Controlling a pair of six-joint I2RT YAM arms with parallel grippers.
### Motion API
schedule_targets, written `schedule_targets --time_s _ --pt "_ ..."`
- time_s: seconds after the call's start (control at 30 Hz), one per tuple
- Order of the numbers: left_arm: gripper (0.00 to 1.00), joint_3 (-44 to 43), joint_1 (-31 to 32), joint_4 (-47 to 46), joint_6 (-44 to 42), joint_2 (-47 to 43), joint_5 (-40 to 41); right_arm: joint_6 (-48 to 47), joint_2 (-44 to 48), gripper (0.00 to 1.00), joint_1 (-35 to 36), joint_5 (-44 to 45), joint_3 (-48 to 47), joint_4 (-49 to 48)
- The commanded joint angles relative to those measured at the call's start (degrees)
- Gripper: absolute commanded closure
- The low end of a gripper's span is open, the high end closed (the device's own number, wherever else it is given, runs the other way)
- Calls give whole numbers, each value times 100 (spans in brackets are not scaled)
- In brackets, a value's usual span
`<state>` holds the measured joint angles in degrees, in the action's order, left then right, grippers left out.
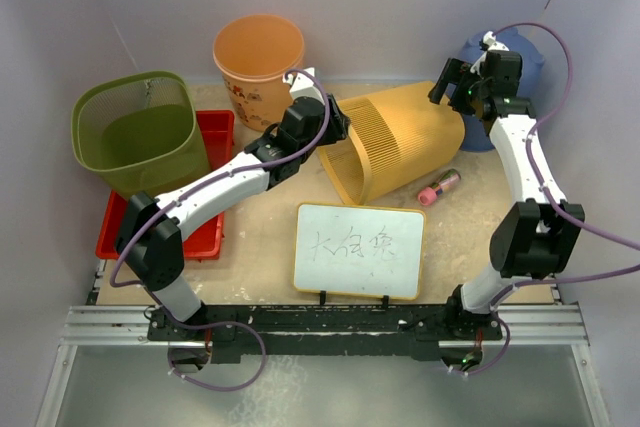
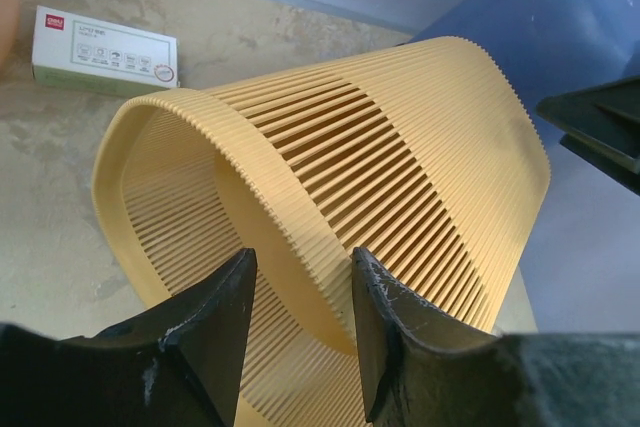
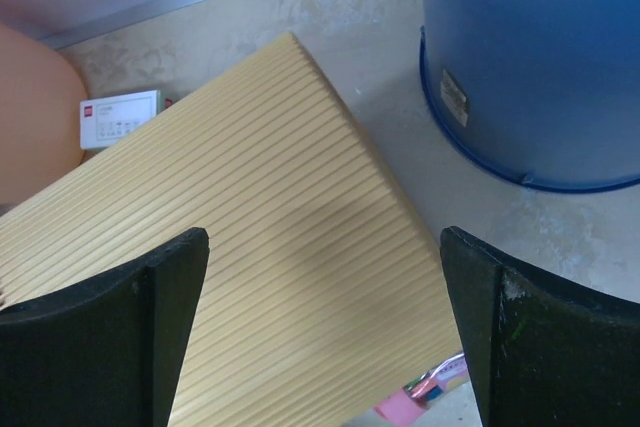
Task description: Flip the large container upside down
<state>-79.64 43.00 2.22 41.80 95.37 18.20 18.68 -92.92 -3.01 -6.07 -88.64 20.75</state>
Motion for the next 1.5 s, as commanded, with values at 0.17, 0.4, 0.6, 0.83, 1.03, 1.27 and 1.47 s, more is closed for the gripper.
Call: schedule_targets --time_s 0.17,0.4,0.6,0.83,1.03,1.27,1.47 --pt "60 208 -146 -143 137 -6 -278 44 -635 0 -279 -681 -694 106" --pt "60 284 -199 -79 117 115 -348 52 -673 1 -288 -1957 -600 225" --pt "60 344 -205 -51 90 244 -399 395 -125 1 -288 -3023 -226 -261" --pt "60 436 -233 -28 -220 167 -283 782 284 2 -264 -4047 -203 -818" --pt "60 464 -297 5 -279 182 -285 1127 613 2 -158 -4476 -104 -1270" --pt "57 554 -303 -270 -215 341 -439 1049 766 2 278 -4501 -360 -1127" --pt "57 494 -317 -354 -232 498 -463 955 825 3 709 -4374 -404 -1004"
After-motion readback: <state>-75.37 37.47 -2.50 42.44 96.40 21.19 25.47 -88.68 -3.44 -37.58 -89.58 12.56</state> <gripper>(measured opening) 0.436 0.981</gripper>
